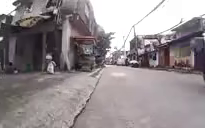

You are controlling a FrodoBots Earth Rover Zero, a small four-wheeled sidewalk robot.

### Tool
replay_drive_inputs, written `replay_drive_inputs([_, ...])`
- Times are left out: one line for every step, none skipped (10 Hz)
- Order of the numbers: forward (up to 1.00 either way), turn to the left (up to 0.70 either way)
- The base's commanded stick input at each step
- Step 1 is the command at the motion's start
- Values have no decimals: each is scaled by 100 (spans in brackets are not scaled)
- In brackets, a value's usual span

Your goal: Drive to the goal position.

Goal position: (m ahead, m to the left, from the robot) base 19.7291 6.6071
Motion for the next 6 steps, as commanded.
replay_drive_inputs([100, 0])
replay_drive_inputs([100, 0])
replay_drive_inputs([100, 0])
replay_drive_inputs([100, 0])
replay_drive_inputs([100, 0])
replay_drive_inputs([100, 0])
